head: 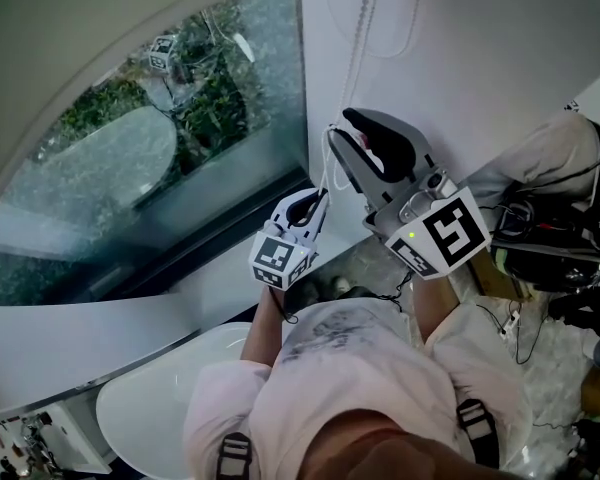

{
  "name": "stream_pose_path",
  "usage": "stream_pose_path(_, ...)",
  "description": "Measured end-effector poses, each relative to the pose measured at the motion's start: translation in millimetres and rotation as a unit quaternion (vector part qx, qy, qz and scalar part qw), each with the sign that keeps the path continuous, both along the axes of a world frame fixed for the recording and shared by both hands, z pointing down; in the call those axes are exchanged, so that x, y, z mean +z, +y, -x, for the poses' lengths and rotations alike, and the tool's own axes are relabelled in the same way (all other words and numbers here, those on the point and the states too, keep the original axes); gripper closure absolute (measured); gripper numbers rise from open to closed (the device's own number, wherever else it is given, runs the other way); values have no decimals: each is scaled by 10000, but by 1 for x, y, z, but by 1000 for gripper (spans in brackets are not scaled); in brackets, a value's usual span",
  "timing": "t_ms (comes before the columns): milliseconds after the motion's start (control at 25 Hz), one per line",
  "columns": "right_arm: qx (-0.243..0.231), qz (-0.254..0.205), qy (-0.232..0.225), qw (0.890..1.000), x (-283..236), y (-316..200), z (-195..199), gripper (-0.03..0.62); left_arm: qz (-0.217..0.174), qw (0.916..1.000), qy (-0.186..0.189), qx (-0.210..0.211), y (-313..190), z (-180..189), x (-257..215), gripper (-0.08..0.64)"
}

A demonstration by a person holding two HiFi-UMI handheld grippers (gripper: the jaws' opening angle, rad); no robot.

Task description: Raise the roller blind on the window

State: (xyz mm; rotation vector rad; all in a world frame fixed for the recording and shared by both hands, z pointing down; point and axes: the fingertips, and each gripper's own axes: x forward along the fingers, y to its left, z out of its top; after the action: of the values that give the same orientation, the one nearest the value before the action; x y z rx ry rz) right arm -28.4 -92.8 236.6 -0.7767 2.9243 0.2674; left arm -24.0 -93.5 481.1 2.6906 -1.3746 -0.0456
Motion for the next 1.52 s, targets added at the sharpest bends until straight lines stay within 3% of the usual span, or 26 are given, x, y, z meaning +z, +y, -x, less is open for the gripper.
stream_pose_path(200,-108,-46,-38,9999,-24,-12,7,452,15,10000,6,46,-2,-3,5,548)
stream_pose_path(440,-322,65,85,9994,-35,-11,17,518,3,10000,55,40,-3,2,4,548)
stream_pose_path(680,-305,260,-213,9990,-28,-12,12,529,56,10000,47,32,-5,1,10,548)
stream_pose_path(1120,-158,384,255,9988,51,-13,7,529,737,9971,-73,157,3,-9,87,548)
stream_pose_path(1520,-170,407,297,9986,93,0,8,529,1130,9933,-45,250,17,-12,126,548)
